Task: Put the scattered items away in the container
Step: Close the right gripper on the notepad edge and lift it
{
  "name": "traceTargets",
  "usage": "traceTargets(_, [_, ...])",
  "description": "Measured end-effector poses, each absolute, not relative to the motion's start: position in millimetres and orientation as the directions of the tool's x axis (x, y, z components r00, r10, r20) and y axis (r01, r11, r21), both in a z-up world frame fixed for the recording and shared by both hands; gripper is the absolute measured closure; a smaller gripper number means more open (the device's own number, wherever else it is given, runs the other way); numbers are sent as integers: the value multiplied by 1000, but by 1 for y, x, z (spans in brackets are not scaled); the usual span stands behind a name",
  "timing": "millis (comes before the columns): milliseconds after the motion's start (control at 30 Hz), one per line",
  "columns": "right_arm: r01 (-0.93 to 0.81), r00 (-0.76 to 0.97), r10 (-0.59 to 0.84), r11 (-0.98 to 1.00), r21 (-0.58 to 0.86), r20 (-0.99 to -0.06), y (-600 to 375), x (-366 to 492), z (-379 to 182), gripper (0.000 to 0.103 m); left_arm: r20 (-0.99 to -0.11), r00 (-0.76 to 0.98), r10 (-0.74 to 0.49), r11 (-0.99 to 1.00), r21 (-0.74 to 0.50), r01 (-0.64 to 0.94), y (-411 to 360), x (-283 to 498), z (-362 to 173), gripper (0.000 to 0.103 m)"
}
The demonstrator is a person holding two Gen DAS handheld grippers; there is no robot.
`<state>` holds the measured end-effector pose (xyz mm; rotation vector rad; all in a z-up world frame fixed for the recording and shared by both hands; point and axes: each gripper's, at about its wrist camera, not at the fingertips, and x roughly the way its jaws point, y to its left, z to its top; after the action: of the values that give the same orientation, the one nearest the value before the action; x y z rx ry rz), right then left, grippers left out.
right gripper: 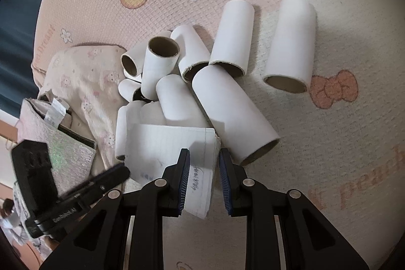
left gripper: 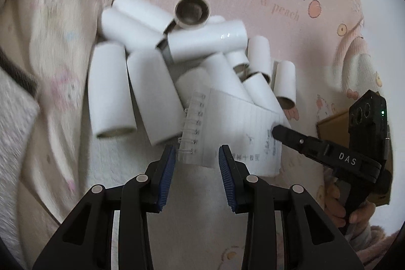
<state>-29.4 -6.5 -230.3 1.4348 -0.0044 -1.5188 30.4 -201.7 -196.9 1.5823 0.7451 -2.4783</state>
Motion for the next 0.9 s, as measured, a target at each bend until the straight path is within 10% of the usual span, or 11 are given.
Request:
traceTargets(467, [600,247,-635,-493,630,-732,0,-35,-239,83,-848,-495,186,-840,-399,367,-209,24,-199,64])
traceTargets(667, [580,242,-649,-500,643,-722,5,-37,-241,82,-844,-527,94,-884,-314,345,-196,29,-193,80])
traceTargets(900, [440,316,-689,-502,744,-652,24,-38,-258,61,-866,-491,101,-873,-313,374,-205,26,-202,90])
